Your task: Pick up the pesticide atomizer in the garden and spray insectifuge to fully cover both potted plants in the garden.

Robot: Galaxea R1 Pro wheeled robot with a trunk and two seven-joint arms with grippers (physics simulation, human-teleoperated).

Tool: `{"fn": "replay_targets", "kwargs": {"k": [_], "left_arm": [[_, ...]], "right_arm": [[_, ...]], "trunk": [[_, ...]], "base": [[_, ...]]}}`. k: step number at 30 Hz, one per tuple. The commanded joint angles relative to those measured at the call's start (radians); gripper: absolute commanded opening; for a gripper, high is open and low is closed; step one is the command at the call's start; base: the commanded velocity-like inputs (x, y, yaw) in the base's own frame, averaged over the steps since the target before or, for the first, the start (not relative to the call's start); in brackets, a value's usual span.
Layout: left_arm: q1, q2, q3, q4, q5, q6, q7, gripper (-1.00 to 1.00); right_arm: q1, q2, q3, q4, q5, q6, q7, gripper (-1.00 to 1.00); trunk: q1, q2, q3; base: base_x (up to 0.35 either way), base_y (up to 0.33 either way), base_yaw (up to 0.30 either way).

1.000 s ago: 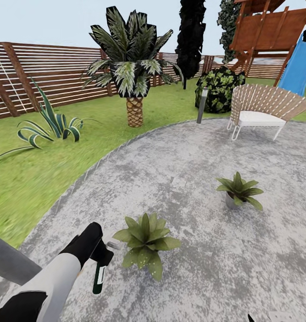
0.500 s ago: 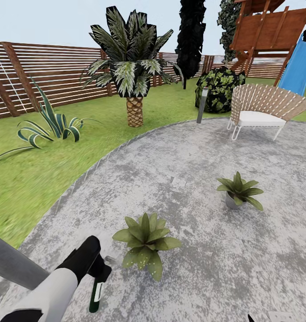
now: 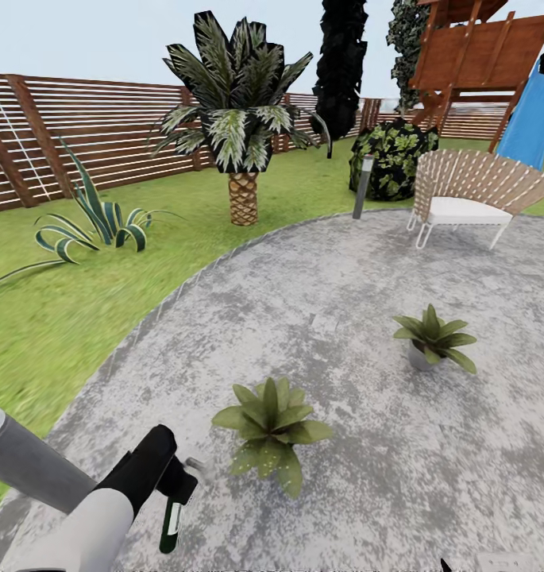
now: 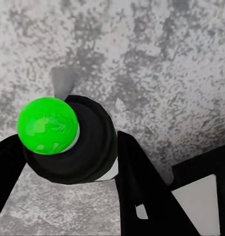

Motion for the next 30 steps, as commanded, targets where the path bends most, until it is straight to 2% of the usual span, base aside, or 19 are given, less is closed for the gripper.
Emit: {"fn": "replay_targets", "kwargs": {"k": [1, 6, 14, 22, 30], "left_arm": [[0.000, -0.001, 0.002, -0.006, -0.011, 0.001, -0.009, -1.00], [0.000, -0.007, 0.002, -0.014, -0.010, 0.001, -0.009, -1.00], [0.000, -0.008, 0.004, -0.014, -0.006, 0.001, -0.009, -1.00], [0.000, -0.008, 0.005, -0.016, -0.004, 0.001, -0.009, -1.00], [-0.002, -0.008, 0.005, -0.039, -0.003, 0.003, -0.012, -1.00]], "right_arm": [[0.000, 0.000, -0.009, 0.001, 0.008, -0.004, 0.004, 1.00], [0.000, 0.000, -0.010, 0.001, 0.008, -0.004, 0.004, 1.00], [0.000, -0.002, -0.010, 0.001, 0.008, -0.004, 0.000, 1.00], [-0.001, -0.002, -0.010, 0.001, 0.008, -0.004, -0.036, 1.00], [-0.001, -0.002, -0.010, 0.001, 0.008, -0.004, -0.037, 1.00]], "trunk": [[0.000, 0.000, -0.001], [0.000, 0.000, -0.001], [0.000, 0.000, -0.001], [0.000, 0.000, -0.001], [0.000, 0.000, -0.001]], "base": [[-0.108, 0.294, 0.000], [-0.225, 0.207, 0.000], [-0.330, 0.016, 0.000], [-0.309, 0.138, 0.000], [-0.067, 0.298, -0.015]]}}
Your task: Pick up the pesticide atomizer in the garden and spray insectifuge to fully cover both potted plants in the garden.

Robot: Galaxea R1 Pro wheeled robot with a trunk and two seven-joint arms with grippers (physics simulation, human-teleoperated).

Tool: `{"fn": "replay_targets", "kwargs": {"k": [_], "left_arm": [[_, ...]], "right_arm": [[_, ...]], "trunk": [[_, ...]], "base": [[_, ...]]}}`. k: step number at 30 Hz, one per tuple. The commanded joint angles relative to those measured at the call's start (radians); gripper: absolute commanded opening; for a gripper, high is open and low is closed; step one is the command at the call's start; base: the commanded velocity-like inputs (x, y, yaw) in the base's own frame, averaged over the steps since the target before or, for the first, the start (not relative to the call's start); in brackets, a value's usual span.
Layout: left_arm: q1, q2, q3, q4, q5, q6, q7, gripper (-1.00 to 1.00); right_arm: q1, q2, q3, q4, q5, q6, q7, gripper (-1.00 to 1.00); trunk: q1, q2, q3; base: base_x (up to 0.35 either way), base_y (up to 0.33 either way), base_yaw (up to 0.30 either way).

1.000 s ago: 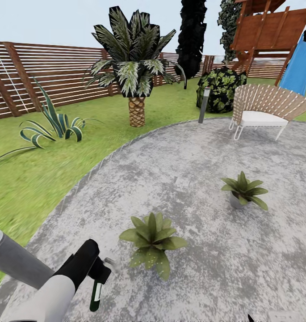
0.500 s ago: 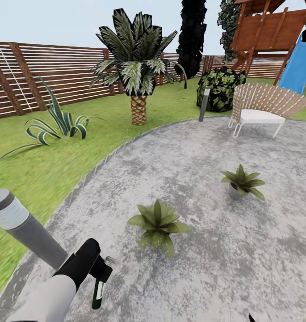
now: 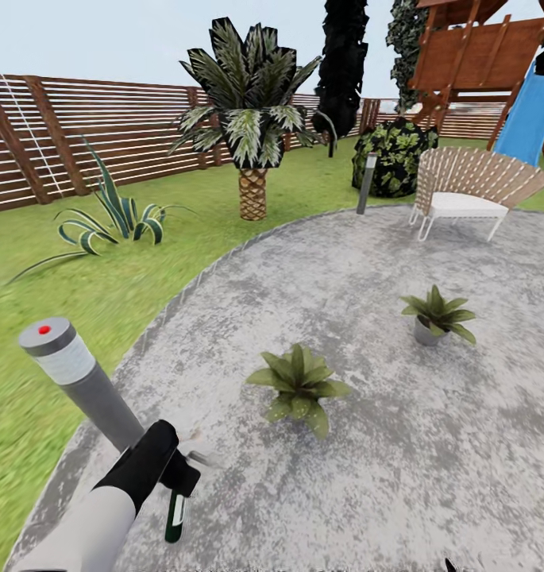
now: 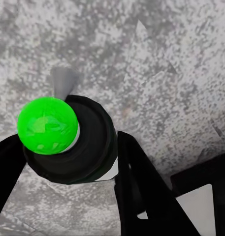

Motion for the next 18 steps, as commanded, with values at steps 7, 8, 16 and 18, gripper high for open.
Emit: {"fn": "replay_targets", "kwargs": {"k": [7, 8, 16, 18], "left_arm": [[0.000, -0.002, 0.002, -0.006, -0.012, 0.001, -0.010, -1.00], [0.000, -0.001, 0.002, -0.006, -0.012, 0.001, -0.010, -1.00], [0.000, -0.001, 0.003, -0.006, -0.012, 0.001, -0.010, -1.00], [0.000, 0.000, 0.005, -0.007, -0.012, 0.001, -0.010, -1.00]], "right_arm": [[-0.001, 0.000, -0.009, 0.001, 0.007, -0.004, 0.004, 1.00], [-0.001, 0.000, -0.009, 0.001, 0.007, -0.004, 0.004, 1.00], [-0.001, 0.000, -0.009, 0.001, 0.007, -0.004, 0.004, 1.00], [-0.001, 0.000, -0.009, 0.001, 0.007, -0.004, 0.004, 1.00]], "trunk": [[0.000, 0.000, 0.002], [0.000, 0.000, 0.002], [0.000, 0.000, 0.006], [0.000, 0.000, 0.006]], "base": [[-0.188, 0.259, -0.216], [-0.303, 0.128, -0.247], [-0.314, 0.140, -0.248], [-0.289, 0.207, -0.238]]}}
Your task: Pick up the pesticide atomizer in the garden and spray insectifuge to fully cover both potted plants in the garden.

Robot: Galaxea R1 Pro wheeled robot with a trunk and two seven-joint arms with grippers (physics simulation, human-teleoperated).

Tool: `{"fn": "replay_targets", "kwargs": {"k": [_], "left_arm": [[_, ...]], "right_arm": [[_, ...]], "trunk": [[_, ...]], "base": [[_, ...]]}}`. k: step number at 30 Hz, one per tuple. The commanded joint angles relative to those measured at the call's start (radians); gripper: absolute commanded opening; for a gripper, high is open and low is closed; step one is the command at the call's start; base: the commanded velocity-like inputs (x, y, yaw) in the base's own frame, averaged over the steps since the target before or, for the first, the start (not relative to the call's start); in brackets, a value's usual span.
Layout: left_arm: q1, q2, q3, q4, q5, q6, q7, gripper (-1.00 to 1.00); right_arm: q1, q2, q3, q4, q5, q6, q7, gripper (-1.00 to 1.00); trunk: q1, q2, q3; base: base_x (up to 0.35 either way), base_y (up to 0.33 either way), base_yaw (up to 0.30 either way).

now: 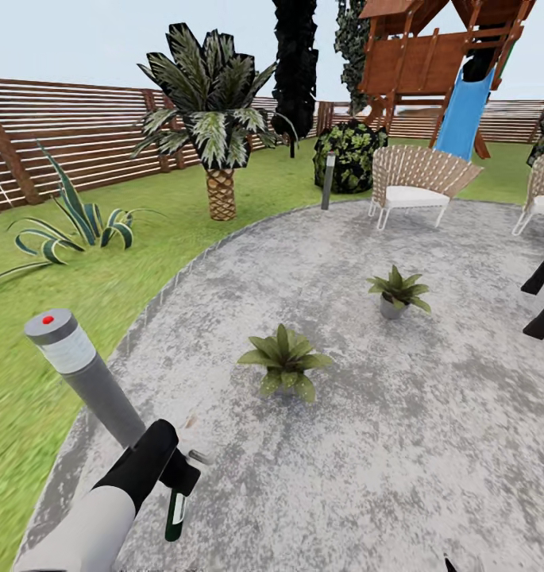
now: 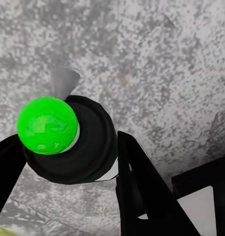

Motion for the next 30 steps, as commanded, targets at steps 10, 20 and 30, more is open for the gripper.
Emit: {"fn": "replay_targets", "kwargs": {"k": [10, 20, 30], "left_arm": [[0.054, 0.061, 0.033, 0.006, -0.005, -0.394, -0.022, -1.00], [0.073, 0.206, 0.082, 0.016, 0.063, -0.696, -0.311, -1.00], [0.072, 0.231, 0.084, 0.016, 0.086, -0.707, -0.344, -1.00]], "right_arm": [[-0.001, 0.000, -0.006, 0.001, 0.009, -0.004, 0.004, 1.00], [-0.001, 0.001, -0.005, 0.004, 0.009, -0.005, 0.004, 1.00], [0.000, 0.001, -0.005, 0.006, 0.009, -0.005, 0.004, 1.00]], "trunk": [[-0.001, 0.000, -0.001], [-0.001, 0.000, -0.001], [-0.001, 0.000, -0.001]], "base": [[-0.227, 0.253, -0.034], [-0.067, 0.322, 0.000], [-0.002, 0.337, 0.000]]}}
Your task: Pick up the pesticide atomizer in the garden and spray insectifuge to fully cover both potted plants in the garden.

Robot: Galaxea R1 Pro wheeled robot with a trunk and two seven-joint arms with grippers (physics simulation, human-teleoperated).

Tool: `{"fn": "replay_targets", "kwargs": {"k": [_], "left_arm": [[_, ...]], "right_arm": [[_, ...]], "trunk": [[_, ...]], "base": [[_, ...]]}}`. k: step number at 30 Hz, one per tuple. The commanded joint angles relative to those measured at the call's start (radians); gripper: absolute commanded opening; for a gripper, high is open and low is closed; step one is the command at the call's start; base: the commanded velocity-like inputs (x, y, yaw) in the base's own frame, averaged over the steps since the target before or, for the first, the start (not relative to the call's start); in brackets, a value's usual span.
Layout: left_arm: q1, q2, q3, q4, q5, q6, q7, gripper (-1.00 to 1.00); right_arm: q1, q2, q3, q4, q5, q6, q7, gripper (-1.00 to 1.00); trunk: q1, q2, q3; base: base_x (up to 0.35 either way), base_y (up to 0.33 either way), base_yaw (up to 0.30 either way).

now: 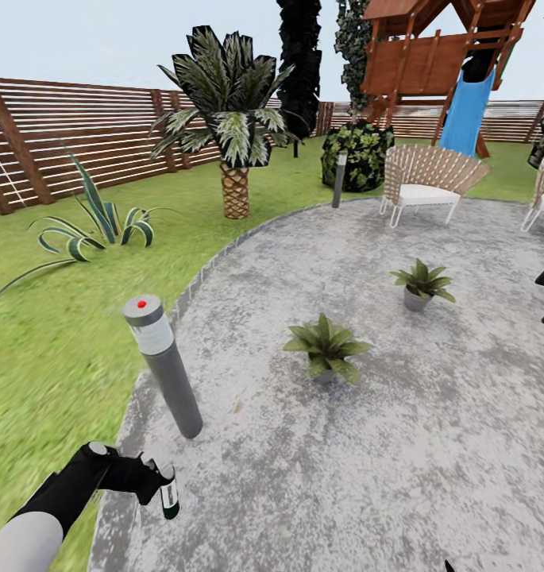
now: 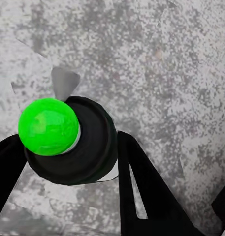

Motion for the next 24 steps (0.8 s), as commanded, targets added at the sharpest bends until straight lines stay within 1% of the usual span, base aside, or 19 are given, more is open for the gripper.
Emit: {"fn": "replay_targets", "kwargs": {"k": [1, 4, 12, 17, 22, 24], "left_arm": [[0.000, 0.002, 0.005, -0.001, 0.004, 0.010, -0.007, -1.00], [0.000, 0.006, 0.005, -0.002, 0.015, 0.010, -0.007, -1.00], [0.000, 0.006, 0.005, -0.002, 0.023, 0.010, -0.007, -1.00], [0.000, 0.007, 0.005, -0.002, 0.027, 0.011, -0.009, -1.00], [0.000, 0.007, 0.006, -0.002, 0.049, 0.011, -0.021, -1.00], [0.000, 0.010, 0.016, -0.002, 0.055, 0.011, -0.038, -1.00]], "right_arm": [[-0.001, 0.000, -0.009, 0.001, 0.007, -0.004, 0.004, 1.00], [-0.001, 0.000, -0.010, 0.001, 0.007, -0.004, 0.003, 1.00], [-0.001, 0.001, -0.010, -0.001, 0.007, -0.004, 0.003, 1.00], [-0.001, 0.001, -0.010, -0.001, 0.007, -0.004, 0.003, 1.00], [-0.001, 0.001, -0.010, -0.001, 0.007, -0.004, 0.003, 1.00], [-0.001, 0.001, -0.010, -0.001, 0.007, -0.004, 0.003, 1.00]], "trunk": [[0.000, 0.000, -0.001], [0.000, 0.000, -0.001], [0.000, 0.000, -0.001], [0.000, 0.000, -0.001], [0.000, 0.000, -0.001], [0.000, 0.000, -0.001]], "base": [[-0.046, 0.337, 0.000], [-0.070, 0.338, 0.000], [-0.088, 0.338, 0.000], [-0.032, 0.338, -0.008], [-0.002, 0.338, -0.181], [0.000, 0.339, -0.268]]}}
